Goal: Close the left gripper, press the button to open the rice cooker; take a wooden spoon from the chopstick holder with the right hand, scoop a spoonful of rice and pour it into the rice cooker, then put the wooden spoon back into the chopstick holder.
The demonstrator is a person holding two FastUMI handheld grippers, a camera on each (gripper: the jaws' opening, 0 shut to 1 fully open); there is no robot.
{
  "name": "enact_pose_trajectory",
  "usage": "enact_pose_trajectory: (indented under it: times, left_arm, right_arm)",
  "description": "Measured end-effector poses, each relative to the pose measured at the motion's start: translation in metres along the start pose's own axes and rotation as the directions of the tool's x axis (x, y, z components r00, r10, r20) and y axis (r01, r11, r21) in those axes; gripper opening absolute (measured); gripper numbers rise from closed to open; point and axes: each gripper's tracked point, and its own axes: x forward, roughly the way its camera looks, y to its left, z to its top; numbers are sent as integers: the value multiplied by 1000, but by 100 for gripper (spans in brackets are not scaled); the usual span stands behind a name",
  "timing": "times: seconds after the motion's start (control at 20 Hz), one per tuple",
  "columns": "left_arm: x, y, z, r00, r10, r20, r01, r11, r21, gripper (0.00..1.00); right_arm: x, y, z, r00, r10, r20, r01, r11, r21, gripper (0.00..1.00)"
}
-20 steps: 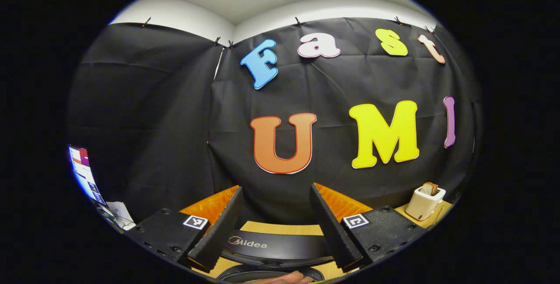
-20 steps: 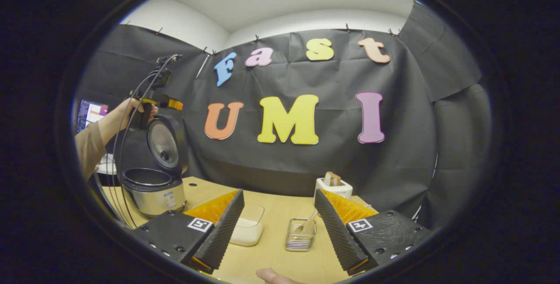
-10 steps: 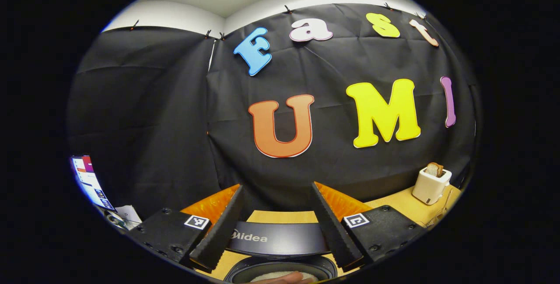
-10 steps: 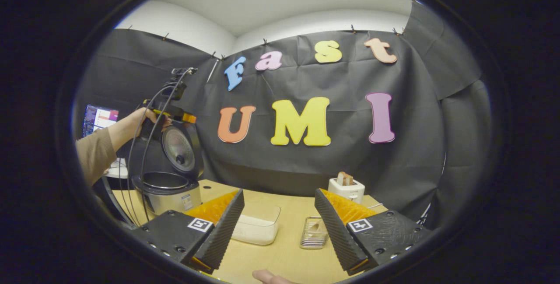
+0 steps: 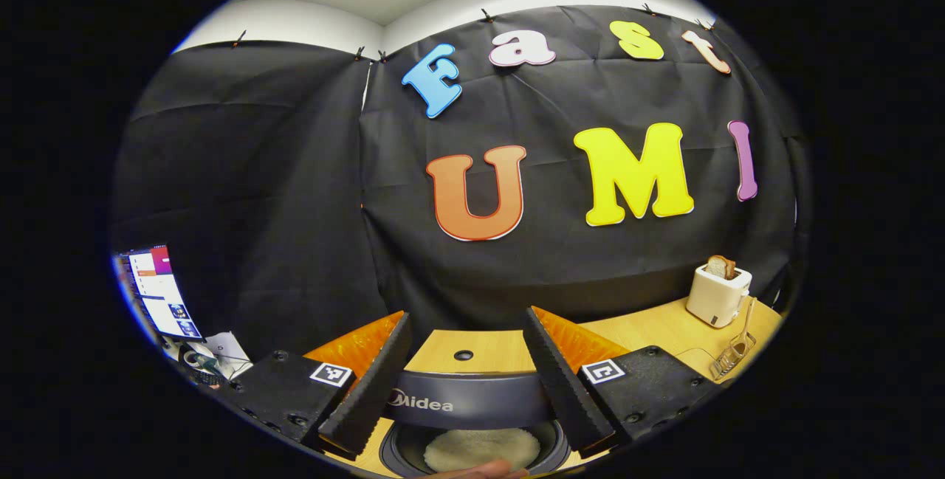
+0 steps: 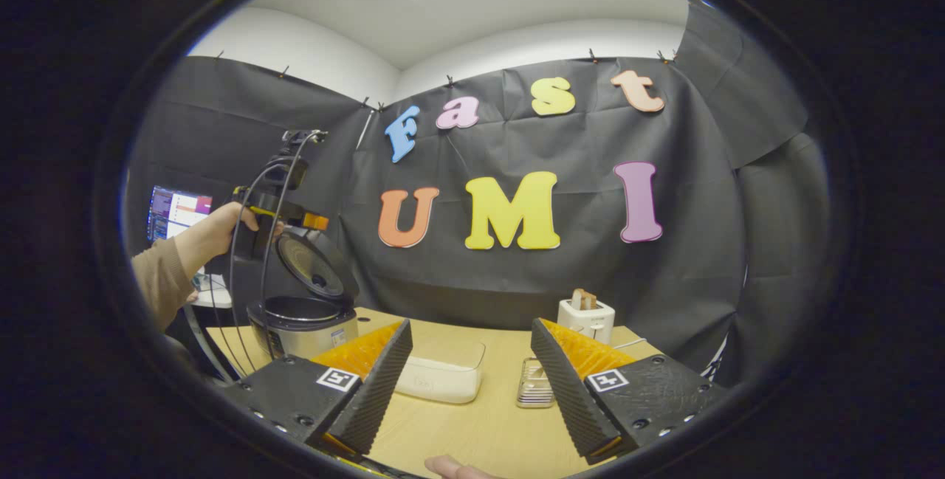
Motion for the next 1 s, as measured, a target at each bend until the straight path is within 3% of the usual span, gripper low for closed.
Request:
enact_pose_trajectory:
  times: [0.4,0.55,0.75,0.9,1.0]
  left_arm:
    - [-51,-9,-82,989,-67,-132,66,998,-14,95]
    - [-61,-11,-111,977,-83,-195,73,996,-60,95]
    - [-67,-14,-133,967,-83,-240,76,996,-39,96]
    - [-78,-14,-159,946,-91,-311,64,993,-96,96]
    - [-86,-14,-152,958,-91,-273,67,993,-94,96]
  right_arm:
    - [-21,-4,-22,998,-12,-68,14,1000,22,96]
    - [-21,-4,-30,996,-8,-94,10,1000,28,96]
    - [-22,-2,-41,991,7,-133,2,998,64,96]
    - [-23,-3,-45,988,14,-154,-1,996,84,96]
    - [-22,-5,-48,986,13,-163,2,996,93,96]
